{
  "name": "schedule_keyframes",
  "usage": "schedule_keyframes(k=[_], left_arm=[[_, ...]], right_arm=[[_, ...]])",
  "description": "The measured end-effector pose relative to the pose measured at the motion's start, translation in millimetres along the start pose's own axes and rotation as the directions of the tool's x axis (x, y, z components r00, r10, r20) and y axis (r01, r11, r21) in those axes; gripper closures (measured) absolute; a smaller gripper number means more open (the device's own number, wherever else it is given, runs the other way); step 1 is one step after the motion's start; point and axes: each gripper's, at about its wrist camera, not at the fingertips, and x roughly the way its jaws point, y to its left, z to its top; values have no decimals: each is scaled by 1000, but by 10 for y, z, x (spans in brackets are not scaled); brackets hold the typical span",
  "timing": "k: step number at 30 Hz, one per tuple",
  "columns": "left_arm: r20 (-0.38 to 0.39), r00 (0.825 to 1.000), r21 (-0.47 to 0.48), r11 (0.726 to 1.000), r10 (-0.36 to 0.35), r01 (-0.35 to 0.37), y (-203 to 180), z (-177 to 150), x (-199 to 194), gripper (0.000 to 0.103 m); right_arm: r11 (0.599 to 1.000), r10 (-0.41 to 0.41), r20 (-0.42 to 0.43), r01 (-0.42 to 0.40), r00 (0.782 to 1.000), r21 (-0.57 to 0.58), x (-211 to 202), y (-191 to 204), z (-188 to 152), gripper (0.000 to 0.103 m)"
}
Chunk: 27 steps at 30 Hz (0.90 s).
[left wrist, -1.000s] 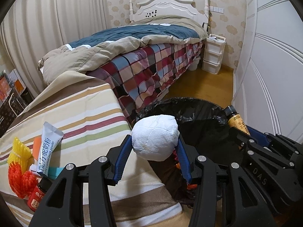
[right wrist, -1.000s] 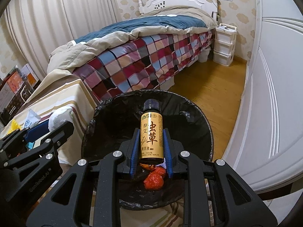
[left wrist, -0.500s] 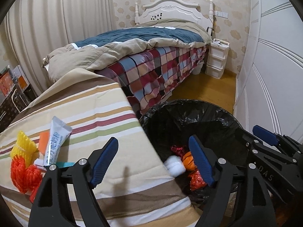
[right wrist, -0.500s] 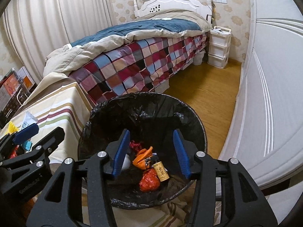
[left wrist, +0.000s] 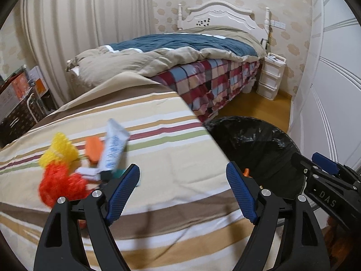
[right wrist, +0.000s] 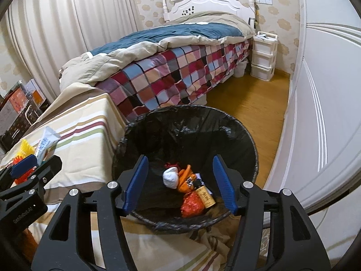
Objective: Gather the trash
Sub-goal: 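Move both open tools from the bin back to the trash pile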
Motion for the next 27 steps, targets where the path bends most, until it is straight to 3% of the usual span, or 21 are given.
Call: schedule_keyframes(k=[13,27], left_arm=[[-1,996,-92,992,92,-91,802,-291,-398,24],[-47,973,-200,952,225,-230,1684,-628,-574,24]], right_arm=[[993,95,-31,-97,995,-71,-118,667,-191,43],[959,186,-93,-201,978,-201,-129,1604,-346,43]])
